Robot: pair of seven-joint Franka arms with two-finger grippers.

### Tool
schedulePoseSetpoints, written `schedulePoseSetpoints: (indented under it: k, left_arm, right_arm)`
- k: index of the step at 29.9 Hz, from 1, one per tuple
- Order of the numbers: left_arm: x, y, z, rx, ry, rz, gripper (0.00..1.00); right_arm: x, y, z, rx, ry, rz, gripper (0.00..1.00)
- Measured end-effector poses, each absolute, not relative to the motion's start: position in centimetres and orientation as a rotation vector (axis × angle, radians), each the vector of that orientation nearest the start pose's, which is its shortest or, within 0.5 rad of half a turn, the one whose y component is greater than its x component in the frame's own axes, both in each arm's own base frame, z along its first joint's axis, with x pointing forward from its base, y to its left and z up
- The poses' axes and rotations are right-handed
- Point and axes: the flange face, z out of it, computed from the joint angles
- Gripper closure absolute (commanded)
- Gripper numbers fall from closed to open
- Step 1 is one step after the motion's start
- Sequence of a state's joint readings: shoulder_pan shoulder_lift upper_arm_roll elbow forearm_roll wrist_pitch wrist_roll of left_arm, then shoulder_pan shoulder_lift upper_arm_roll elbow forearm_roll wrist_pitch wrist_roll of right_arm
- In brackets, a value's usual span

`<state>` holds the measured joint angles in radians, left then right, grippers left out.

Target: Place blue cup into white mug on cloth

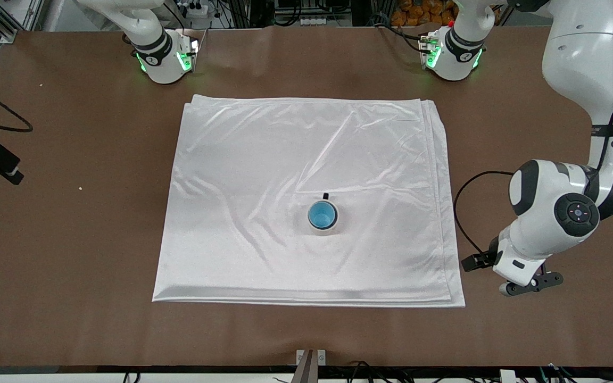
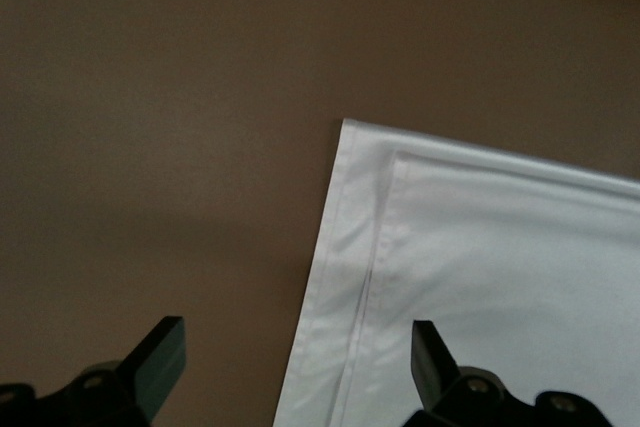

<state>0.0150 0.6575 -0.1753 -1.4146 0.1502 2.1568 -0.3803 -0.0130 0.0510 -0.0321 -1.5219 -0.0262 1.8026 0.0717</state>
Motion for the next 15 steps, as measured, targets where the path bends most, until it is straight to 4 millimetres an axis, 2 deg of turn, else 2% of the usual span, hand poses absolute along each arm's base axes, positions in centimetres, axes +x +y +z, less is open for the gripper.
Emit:
schedulePoseSetpoints:
  k: [4, 8, 11, 15]
  left_arm:
    - [72.4, -7.4, 32.3, -3.121, -0.223, -0.091, 0.00]
    - [72.2, -5.2, 32.8, -3.115, -0.186, -0.051, 0.00]
    - [72.0, -3.1, 34.3, -3.125, -0.176, -0.032, 0.00]
    - [71.1, -1.6, 37.2, -3.149, -0.147, 0.013, 0.00]
  right_arm:
    - [59.1, -2.8, 64.2, -3.142, 0.178, -0.348, 0.00]
    - [58.9, -2.8, 64.7, -3.143, 0.178, -0.337, 0.00]
    - [58.8, -2.8, 65.1, -3.144, 0.179, -0.334, 0.00]
    - [58.7, -2.8, 65.3, -3.144, 0.179, -0.329, 0.00]
